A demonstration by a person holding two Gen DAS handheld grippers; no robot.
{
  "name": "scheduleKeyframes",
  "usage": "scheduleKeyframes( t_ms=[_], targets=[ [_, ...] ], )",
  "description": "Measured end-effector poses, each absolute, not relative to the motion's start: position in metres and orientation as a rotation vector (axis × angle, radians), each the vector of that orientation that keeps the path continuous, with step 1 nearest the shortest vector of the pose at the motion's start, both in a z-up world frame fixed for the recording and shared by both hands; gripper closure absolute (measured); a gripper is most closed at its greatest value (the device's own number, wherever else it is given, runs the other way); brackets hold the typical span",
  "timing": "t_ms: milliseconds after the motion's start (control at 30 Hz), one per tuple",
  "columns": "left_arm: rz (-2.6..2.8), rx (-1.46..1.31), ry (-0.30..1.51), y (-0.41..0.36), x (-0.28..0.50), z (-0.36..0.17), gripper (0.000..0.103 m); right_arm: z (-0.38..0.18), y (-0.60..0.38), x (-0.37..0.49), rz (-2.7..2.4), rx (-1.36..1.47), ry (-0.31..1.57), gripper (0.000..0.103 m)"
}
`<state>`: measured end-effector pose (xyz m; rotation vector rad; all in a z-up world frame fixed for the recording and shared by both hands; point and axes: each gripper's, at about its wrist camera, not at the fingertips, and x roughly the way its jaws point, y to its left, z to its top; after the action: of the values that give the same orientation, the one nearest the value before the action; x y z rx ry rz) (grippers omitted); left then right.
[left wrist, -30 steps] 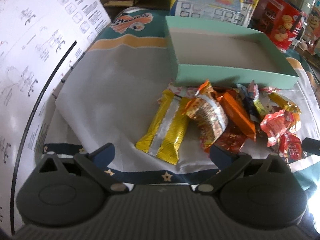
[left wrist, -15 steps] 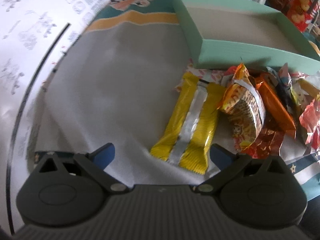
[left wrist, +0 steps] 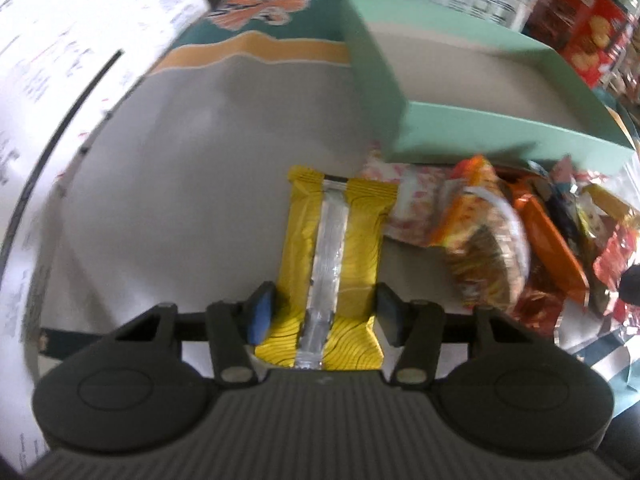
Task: Organize snacks
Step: 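Grasp the yellow silver-striped bar with the left gripper while the right grasps the orange-white cracker pack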
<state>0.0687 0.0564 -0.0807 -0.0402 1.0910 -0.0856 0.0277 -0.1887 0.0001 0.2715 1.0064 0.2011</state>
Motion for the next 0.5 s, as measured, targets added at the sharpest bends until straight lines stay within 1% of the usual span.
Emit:
scheduleKeyframes(
  t_ms=[267, 367, 433, 467, 500],
  targets=[
    [-0.057, -0.095, 1.103, 0.093, 0.065, -0.084, 0.048, -0.015, -0.133, 0.061, 0.393, 0.170, 1.029, 0.042],
    [-0.056, -0.115, 1.099, 0.099, 0.067, -0.086, 0.048, -0.025, -0.121, 0.076, 0.388, 0.114, 1.045, 0.042],
    [-0.058, -0.120, 1.097, 0.103, 0.066, -0.086, 0.045, -0.031, -0.118, 0.085, 0.369, 0.087, 1.047, 0.042],
    [-0.058, -0.122, 1.097, 0.103, 0.067, -0.087, 0.044, -0.034, -0.117, 0.088, 0.363, 0.076, 1.043, 0.042],
    [-0.059, -0.124, 1.096, 0.103, 0.066, -0.087, 0.042, -0.036, -0.115, 0.092, 0.363, 0.061, 1.036, 0.038]
  ],
)
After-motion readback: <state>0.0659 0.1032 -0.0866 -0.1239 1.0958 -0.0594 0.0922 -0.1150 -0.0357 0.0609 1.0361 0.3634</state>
